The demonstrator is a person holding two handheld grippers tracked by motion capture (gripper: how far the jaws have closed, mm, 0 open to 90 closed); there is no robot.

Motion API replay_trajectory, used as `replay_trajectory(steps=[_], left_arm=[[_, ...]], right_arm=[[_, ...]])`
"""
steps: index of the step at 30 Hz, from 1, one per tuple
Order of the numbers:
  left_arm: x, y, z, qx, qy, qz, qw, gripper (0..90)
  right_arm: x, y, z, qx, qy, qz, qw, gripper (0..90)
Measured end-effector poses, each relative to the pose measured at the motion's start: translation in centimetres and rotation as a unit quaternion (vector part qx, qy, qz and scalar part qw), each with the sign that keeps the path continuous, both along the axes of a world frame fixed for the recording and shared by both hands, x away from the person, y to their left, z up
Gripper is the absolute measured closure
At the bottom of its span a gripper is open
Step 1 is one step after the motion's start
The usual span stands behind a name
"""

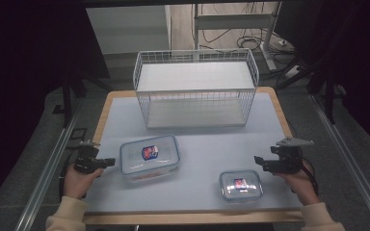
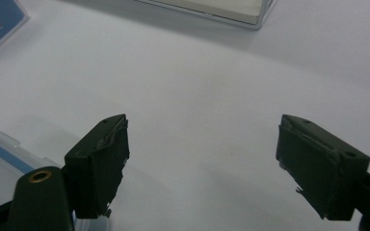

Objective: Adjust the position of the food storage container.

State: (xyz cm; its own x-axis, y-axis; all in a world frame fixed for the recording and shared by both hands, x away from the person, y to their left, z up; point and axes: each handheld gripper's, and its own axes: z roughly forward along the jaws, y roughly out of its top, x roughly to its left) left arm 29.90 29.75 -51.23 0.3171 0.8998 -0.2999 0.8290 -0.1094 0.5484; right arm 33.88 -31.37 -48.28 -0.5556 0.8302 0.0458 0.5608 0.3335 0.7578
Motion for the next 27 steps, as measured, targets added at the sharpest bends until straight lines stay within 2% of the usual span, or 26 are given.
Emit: replay_trajectory(steps=[2,6,7,8,13,16,21,27], left_arm=[[0.1,-0.2,-0.1,-0.003,0.001,-0.004,1.0000,90.0],[0.4,-0.9,-0.3,-0.030,0.005,-0.021,0.9993,90.0],[0.7,-1.2,-0.3,-0.014,0.003,-0.015,0.9998,90.0],[0.7,-1.2,-0.3,-0.014,0.003,-0.015,0.9998,90.0],[1.5,-1.7,-0.6,-0.031,0.006,-0.021,0.9993,90.0],[2.2,-2.6,-0.6,-0.036,0.006,-0.027,0.9990,90.0],[3.9,-5.3,-0.6,-0.023,0.007,-0.048,0.9986,90.0],[5.7,-8.0,-0.4,-0.022,0.011,-0.067,0.9974,90.0]], right_arm=[[0.0,-0.1,0.0,0.000,0.000,-0.001,1.0000,18.9],[0.0,-0.1,0.0,0.000,0.000,-0.002,1.0000,18.9],[0.0,0.0,0.0,0.000,0.000,0.000,1.0000,18.9],[0.0,0.0,0.0,0.000,0.000,0.000,1.0000,18.9],[0.1,0.1,0.2,0.004,-0.001,0.001,1.0000,18.8],[0.1,0.2,0.3,0.007,0.000,0.000,1.0000,18.8],[0.0,0.4,0.4,0.011,-0.001,0.003,0.9999,18.8],[0.0,0.5,0.7,0.018,-0.003,0.006,0.9998,18.8]])
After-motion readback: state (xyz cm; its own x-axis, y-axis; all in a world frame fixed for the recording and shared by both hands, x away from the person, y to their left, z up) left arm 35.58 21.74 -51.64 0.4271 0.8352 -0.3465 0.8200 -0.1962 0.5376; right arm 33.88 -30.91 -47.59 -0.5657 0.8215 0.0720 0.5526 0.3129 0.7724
